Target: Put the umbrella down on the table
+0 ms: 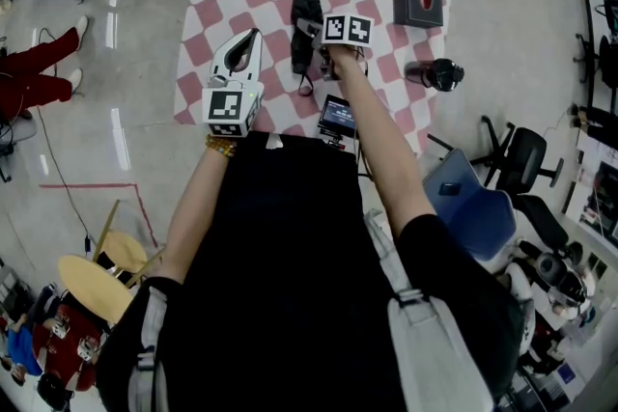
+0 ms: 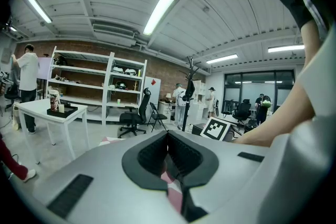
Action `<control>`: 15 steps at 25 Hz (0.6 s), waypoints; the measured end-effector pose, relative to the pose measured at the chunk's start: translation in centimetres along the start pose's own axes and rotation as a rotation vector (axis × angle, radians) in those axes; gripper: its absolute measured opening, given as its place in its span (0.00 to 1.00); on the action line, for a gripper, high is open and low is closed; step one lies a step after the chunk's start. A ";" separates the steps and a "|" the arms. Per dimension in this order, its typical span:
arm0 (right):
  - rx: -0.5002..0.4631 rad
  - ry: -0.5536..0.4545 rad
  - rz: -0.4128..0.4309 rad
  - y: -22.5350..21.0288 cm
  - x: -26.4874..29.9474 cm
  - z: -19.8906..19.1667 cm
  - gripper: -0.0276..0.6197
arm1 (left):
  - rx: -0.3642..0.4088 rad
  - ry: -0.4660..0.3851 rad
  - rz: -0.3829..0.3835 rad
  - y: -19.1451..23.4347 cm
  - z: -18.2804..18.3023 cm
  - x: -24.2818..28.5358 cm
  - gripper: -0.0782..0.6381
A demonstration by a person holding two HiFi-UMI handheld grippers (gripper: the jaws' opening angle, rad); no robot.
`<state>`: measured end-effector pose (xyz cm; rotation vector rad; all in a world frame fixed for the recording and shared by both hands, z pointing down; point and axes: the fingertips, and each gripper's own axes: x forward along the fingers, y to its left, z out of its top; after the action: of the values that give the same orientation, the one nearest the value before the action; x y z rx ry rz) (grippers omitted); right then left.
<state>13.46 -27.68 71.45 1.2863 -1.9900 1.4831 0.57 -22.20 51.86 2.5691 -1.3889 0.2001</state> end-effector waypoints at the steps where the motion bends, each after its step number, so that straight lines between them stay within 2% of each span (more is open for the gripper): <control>1: 0.000 -0.002 0.001 0.0 -0.1 0.0 0.42 | 0.000 0.000 -0.001 0.0 0.0 0.0 0.13; 15: -0.009 -0.033 0.008 0.8 -1.0 0.3 0.42 | 0.006 -0.006 -0.034 -0.1 0.1 0.6 0.13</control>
<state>13.43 -27.47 70.20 1.3085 -2.0224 1.4648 0.97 -22.65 51.84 2.5974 -1.3480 0.1920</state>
